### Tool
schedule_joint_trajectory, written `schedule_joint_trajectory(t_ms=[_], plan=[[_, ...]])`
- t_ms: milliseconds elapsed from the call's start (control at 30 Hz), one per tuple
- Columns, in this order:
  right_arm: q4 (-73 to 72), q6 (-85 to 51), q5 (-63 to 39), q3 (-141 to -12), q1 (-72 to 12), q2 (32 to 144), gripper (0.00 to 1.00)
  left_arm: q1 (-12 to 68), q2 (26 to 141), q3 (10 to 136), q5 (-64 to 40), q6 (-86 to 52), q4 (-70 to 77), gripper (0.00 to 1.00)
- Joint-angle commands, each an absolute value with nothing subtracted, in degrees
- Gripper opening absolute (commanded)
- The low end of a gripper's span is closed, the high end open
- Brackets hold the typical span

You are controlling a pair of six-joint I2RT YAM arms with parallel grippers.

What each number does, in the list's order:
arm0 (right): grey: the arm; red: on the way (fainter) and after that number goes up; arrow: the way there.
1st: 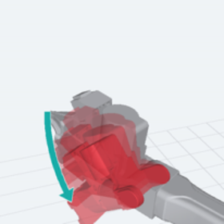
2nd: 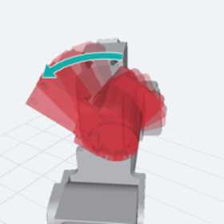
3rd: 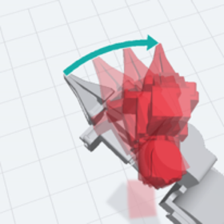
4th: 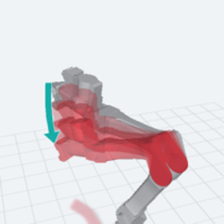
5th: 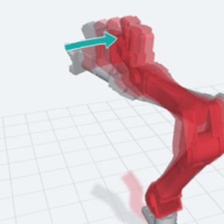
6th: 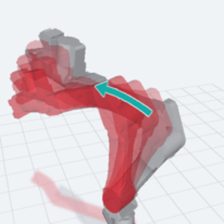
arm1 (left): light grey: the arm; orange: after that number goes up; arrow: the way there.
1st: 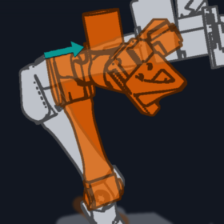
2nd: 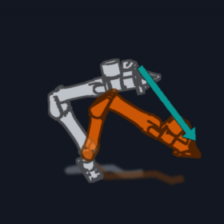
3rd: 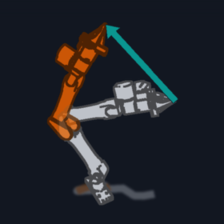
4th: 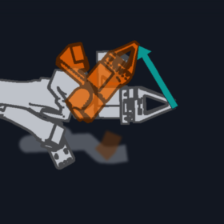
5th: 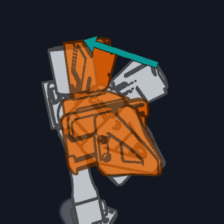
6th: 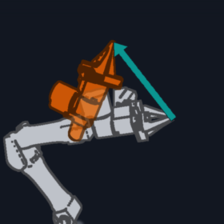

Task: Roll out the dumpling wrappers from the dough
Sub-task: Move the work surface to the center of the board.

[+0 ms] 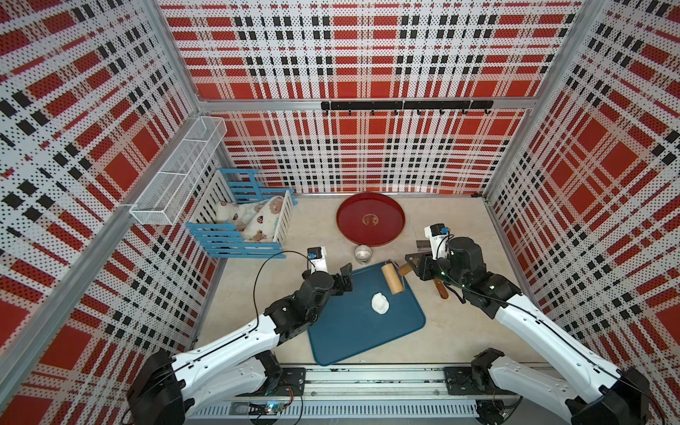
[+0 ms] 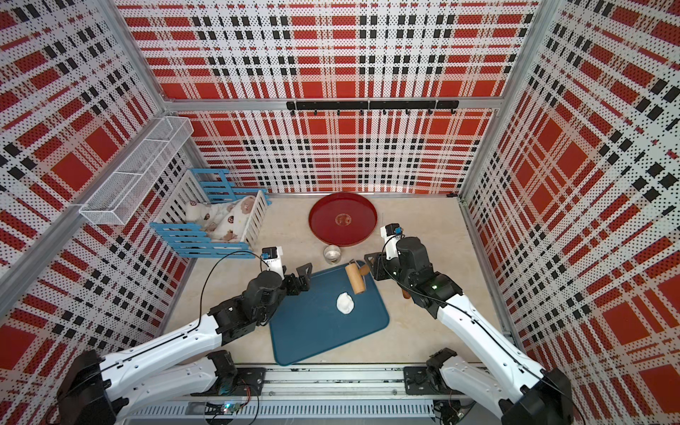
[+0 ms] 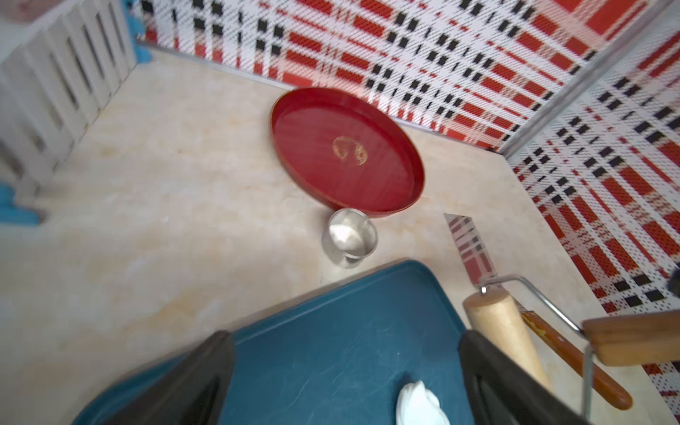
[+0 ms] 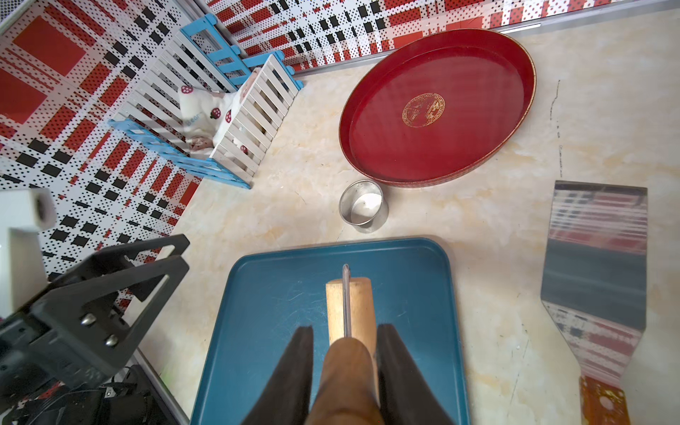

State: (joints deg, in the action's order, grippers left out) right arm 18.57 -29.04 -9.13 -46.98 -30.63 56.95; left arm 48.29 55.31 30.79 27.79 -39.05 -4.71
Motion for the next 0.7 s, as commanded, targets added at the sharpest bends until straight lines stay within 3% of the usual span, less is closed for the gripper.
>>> schedule_joint_trajectory(t_ms=[0,433,667], plan=[[14.24,-29.63,-7.45,-47.36,-31.31,55.77,0.0,47.32,54.32,28.06,28.26,-50.89,-14.85,0.98],[13.45,-29.09,-7.12,-47.34,-31.31,56.54,0.0,46.09,51.66,19.41,28.57,-63.55,-21.83,0.97],[13.27,-29.14,-7.24,-47.61,-31.35,56.93,0.0,42.86,49.54,16.46,27.12,-62.16,-21.23,0.71]])
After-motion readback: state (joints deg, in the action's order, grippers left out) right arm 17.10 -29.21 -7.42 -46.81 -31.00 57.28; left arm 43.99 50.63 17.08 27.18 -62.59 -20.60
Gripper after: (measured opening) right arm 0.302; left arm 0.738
